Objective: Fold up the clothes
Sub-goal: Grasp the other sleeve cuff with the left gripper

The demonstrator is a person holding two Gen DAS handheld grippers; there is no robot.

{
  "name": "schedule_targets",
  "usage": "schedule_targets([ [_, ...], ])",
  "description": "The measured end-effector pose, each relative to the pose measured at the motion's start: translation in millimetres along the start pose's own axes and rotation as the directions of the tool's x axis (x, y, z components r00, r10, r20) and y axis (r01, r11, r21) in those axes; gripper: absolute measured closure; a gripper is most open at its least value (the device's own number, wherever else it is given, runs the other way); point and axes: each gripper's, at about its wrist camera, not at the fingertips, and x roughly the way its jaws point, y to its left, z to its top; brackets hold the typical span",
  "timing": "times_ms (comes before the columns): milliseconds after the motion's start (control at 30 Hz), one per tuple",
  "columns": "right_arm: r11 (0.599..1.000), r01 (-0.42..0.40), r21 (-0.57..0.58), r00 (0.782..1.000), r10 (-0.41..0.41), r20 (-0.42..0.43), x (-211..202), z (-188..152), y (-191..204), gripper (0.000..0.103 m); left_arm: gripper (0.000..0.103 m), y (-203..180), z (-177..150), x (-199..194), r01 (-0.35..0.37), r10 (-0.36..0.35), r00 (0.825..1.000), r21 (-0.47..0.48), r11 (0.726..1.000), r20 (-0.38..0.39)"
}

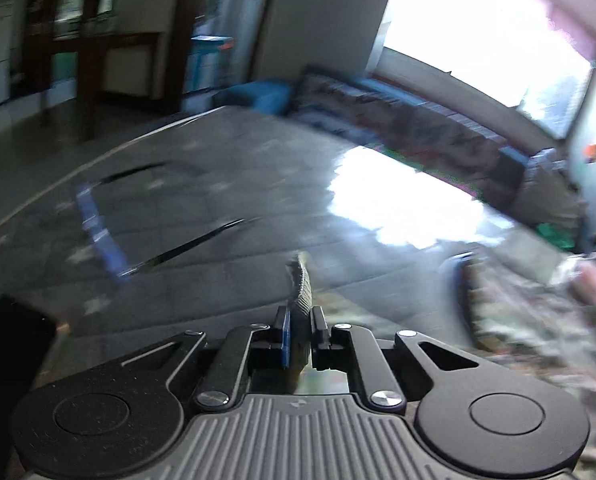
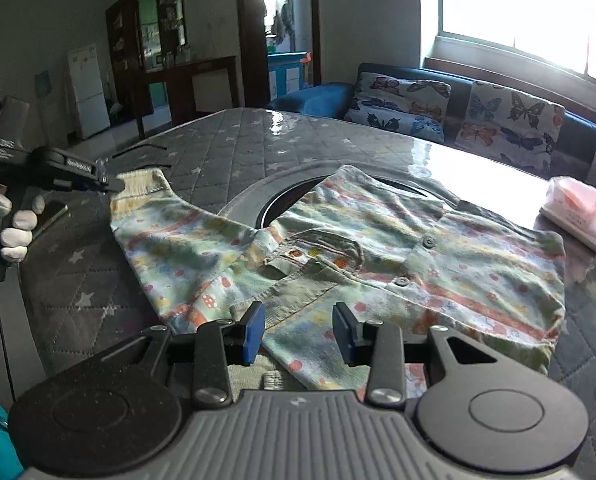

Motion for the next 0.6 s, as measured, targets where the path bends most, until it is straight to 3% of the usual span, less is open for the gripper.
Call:
schedule_targets([
  [67, 1.0, 0.009, 0.03, 1.0, -0.009, 0.011, -4.4, -2.0, -6.9, 0.066, 0.093, -26.3, 5.7, -10.1, 0.087, -0.088, 0.996, 0.033, 0.996, 0.016],
  [167, 0.997, 0.025, 0.077, 0.999, -0.027, 0.027, -12.7, -6.6, -19.3, 0.066, 0.093, -68.5, 10.9, -19.4, 0.216, -0.219, 0.976, 0.092, 0.972, 0.018],
  [267, 0.991, 0.044, 0.128, 0.998, -0.05, 0.044, -22.1, -12.3, -34.6, 0.066, 0.093, -112.5, 11.0, -23.3, 0.357, -0.359, 0.933, 0.14, 0.923, -0.011],
  [367, 0.98, 0.074, 0.185, 0.995, -0.086, 0.055, -32.7, -18.4, -52.8, 0.066, 0.093, -154.2, 3.9, -15.7, 0.462, -0.457, 0.887, 0.168, 0.871, -0.072],
  [600, 0.942, 0.134, 0.308, 0.984, -0.162, 0.07, -53.9, -34.1, -91.1, 0.066, 0.093, -216.5, -21.0, 6.7, 0.603, -0.574, 0.797, 0.201, 0.772, -0.19],
])
